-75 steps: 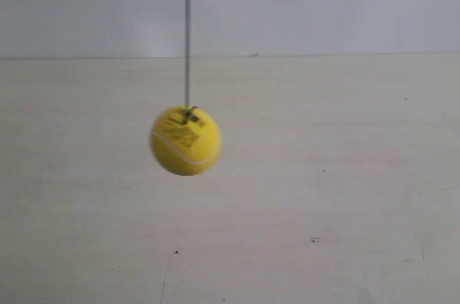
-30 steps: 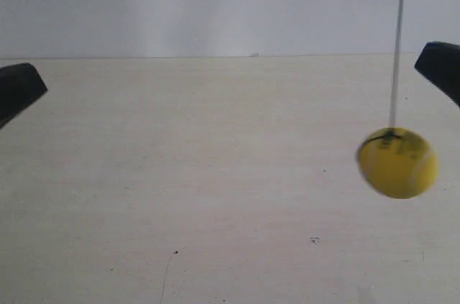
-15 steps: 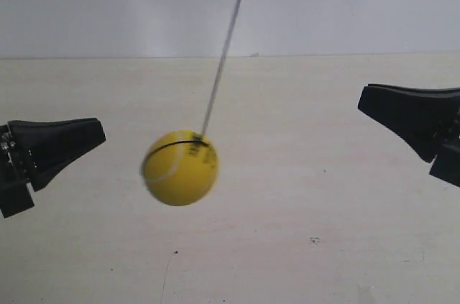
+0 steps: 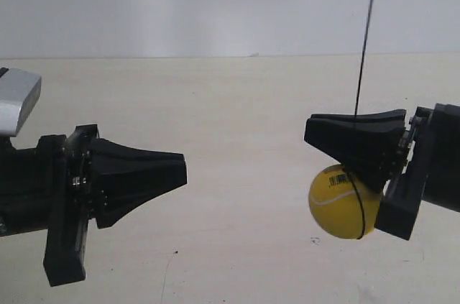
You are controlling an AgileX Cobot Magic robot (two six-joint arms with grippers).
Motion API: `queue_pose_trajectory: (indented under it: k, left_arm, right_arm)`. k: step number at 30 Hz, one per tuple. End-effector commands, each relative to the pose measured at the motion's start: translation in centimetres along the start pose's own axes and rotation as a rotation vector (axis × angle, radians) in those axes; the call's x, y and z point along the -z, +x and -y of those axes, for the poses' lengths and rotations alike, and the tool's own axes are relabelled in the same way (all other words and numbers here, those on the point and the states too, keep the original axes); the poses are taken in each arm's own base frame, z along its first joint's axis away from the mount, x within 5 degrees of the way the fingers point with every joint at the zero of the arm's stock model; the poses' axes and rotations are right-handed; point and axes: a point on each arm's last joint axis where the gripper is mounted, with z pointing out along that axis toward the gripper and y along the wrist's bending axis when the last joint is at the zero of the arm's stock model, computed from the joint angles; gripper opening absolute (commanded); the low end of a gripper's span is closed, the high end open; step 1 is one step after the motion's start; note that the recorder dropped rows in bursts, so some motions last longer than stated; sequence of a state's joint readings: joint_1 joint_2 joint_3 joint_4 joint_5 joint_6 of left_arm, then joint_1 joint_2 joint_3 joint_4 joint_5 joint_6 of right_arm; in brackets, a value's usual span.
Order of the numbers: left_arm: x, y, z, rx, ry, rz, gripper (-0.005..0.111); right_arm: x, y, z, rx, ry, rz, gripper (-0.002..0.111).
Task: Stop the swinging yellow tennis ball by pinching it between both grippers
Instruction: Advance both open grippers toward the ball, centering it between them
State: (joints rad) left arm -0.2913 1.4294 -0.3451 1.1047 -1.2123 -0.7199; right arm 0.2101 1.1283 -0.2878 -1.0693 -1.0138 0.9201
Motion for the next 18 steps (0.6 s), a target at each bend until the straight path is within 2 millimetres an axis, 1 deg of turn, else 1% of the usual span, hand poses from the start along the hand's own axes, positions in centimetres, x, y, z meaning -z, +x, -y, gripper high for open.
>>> queue_pose_trajectory:
  k: [1, 12, 18]
  left_arm:
    - [-0.3, -0.2, 0.2, -0.002, 0.010, 0.018, 0.005]
    - [-0.4, 0.1, 0.6, -0.009, 0.057, -0.020, 0.005]
    - [-1.2, 0.0, 1.4, -0.013, 0.077, 0.006, 0.005]
  right_arm:
    - [-0.1, 0.0, 0.0, 0.012, 0.006, -0.009, 0.000]
    - [-0.1, 0.2, 0.2, 0.015, 0.028, -0.026, 0.000]
    - [-0.1, 0.3, 0.2, 0.012, 0.020, -0.036, 0.000]
